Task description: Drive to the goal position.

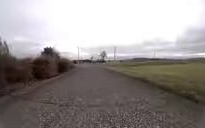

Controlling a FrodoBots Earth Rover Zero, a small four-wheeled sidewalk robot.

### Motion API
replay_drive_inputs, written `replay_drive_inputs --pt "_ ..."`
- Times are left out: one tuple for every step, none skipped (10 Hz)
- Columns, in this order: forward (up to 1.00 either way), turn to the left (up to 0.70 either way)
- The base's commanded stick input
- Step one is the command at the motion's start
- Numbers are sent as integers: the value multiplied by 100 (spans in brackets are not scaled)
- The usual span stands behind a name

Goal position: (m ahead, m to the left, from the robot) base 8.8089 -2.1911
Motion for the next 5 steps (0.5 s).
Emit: replay_drive_inputs --pt "100 0" --pt "100 0" --pt "100 0" --pt "100 0" --pt "100 0"
